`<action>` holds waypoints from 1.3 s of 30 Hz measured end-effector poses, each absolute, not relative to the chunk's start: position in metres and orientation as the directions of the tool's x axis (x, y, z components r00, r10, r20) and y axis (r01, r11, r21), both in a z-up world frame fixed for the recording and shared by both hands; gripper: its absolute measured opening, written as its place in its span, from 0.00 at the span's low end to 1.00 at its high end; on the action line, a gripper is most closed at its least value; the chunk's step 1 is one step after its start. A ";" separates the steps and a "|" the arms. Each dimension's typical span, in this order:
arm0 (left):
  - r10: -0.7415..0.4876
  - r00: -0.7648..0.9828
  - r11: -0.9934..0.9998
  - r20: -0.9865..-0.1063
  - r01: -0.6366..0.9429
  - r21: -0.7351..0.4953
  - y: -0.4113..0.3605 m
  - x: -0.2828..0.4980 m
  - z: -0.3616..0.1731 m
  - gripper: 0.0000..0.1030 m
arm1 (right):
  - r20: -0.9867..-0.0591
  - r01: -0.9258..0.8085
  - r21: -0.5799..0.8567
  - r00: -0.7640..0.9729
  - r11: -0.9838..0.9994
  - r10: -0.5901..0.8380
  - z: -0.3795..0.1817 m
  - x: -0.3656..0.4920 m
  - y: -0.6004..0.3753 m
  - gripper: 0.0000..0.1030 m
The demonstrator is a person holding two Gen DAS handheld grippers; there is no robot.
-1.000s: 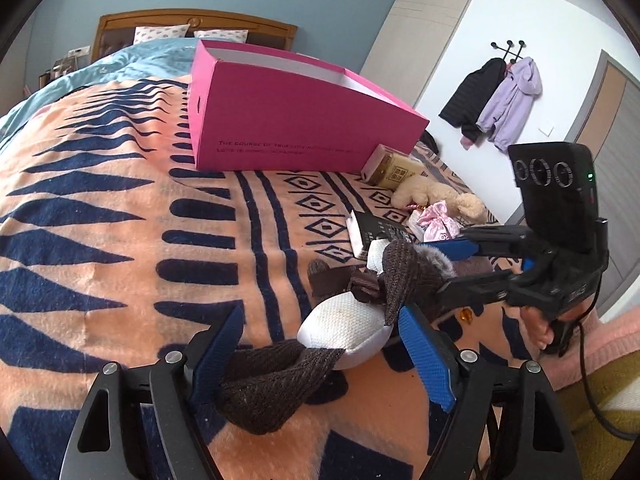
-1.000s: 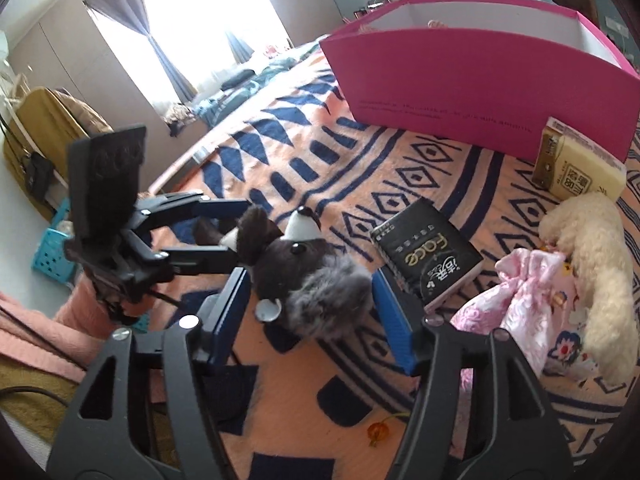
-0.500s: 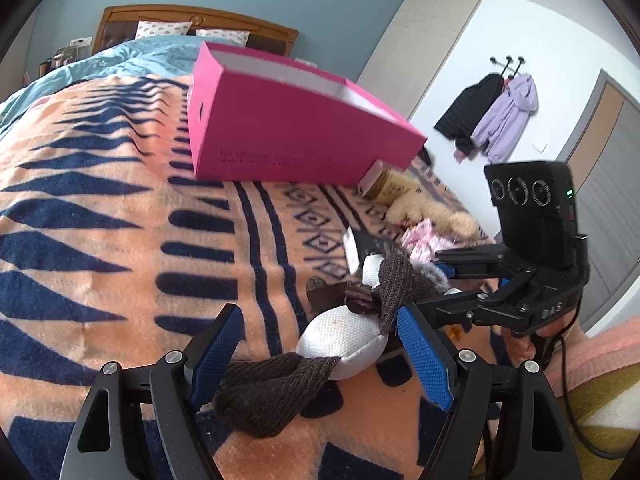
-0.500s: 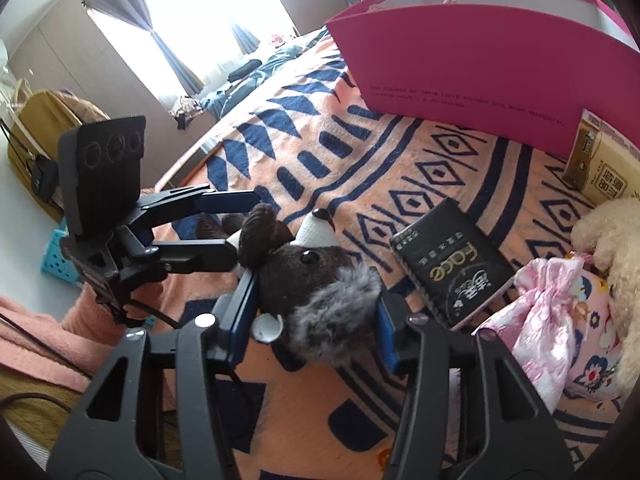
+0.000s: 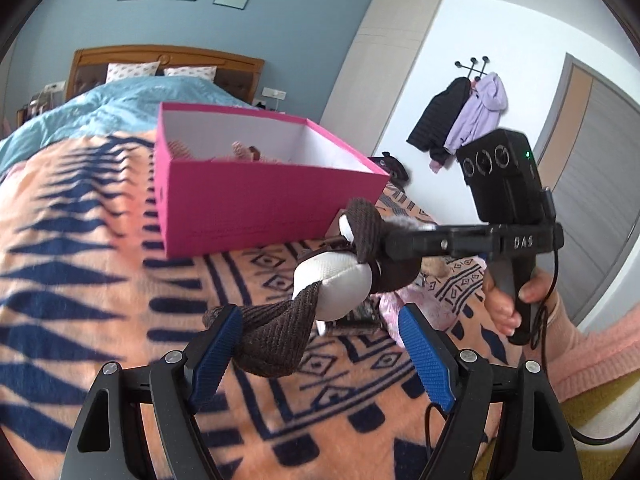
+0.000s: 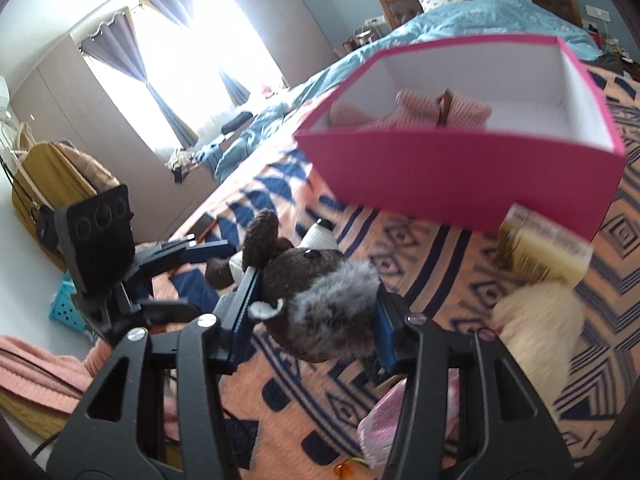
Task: Organize objects
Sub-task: 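Lift the dark brown-and-white plush toward the magenta box, then lower the dark plush into the box and open both grippers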
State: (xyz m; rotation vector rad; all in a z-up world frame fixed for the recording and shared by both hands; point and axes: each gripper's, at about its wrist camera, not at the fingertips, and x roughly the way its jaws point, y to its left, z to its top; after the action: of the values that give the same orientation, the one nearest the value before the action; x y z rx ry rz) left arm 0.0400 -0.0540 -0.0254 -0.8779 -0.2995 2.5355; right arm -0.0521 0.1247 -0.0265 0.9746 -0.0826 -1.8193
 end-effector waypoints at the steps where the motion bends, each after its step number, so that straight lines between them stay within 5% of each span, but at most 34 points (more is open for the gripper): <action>1: 0.466 -0.705 -0.884 -0.535 -0.335 -0.327 -0.052 0.037 -0.024 0.78 | -0.564 0.747 0.469 -0.157 -0.471 -0.811 -0.021 -0.056 0.127 0.51; 5: 0.461 -0.710 -0.887 -0.532 -0.366 -0.280 -0.043 0.023 -0.011 0.60 | -0.539 0.756 0.453 -0.189 -0.472 -0.820 -0.005 -0.064 0.132 0.51; 10: 0.459 -0.734 -0.888 -0.501 -0.397 -0.231 -0.037 0.000 0.016 0.50 | -0.507 0.776 0.432 -0.212 -0.459 -0.836 0.018 -0.079 0.129 0.51; 24: 0.338 -0.795 -0.940 -0.503 -0.306 -0.147 -0.059 -0.091 0.057 0.48 | -0.464 0.831 0.305 -0.298 -0.466 -0.834 0.080 -0.149 0.094 0.51; 39: 0.248 -0.731 -0.969 -0.636 -0.183 -0.168 -0.086 -0.190 0.017 0.48 | -0.572 0.768 0.367 -0.258 -0.525 -0.778 0.040 -0.247 0.047 0.51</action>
State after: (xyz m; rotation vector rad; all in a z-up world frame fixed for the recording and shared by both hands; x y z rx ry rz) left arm -0.1903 -0.0862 0.0170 -1.0192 -0.1378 2.7213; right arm -0.2466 0.0470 0.0397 0.8876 -0.0167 -1.9289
